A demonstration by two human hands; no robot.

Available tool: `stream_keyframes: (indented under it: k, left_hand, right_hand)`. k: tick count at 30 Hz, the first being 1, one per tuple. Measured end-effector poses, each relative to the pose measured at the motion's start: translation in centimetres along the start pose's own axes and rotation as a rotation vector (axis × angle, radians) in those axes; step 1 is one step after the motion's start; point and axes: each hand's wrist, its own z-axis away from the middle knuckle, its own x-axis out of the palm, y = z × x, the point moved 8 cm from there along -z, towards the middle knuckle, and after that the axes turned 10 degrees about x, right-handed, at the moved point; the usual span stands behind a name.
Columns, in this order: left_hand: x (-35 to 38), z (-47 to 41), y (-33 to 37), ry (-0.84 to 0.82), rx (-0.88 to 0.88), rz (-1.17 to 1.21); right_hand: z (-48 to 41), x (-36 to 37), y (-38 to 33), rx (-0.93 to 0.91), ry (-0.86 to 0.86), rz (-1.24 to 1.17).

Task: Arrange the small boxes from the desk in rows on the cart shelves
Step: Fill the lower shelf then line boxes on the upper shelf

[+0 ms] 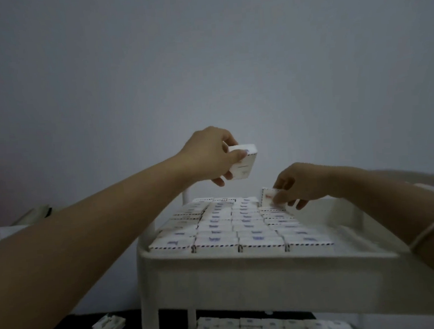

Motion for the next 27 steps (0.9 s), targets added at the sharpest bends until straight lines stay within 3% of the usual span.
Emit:
stream_keyframes:
  k: [7, 15, 20, 27]
  left_hand:
    - [4.4, -4.9, -0.4, -0.109, -0.01, -0.086]
    - [9.2, -6.1, -1.6, -0.333, -0.046, -0.007]
    - [10.8, -5.0, -3.1, -0.523, -0.008, -0.15]
    - [10.3, -4.5, -3.1, -0.551, -0.017, -0.242]
  right_hand:
    - [0.4, 2.4, 0.4, 0.056, -0.159, -0.134]
    - [0.7, 2.0, 2.9, 0.287, -0.181, -0.553]
    - [0.8, 2.2, 2.7, 0.297, -0.146, -0.51]
    - [0.4, 2.2, 1.3, 0.162, -0.097, -0.275]
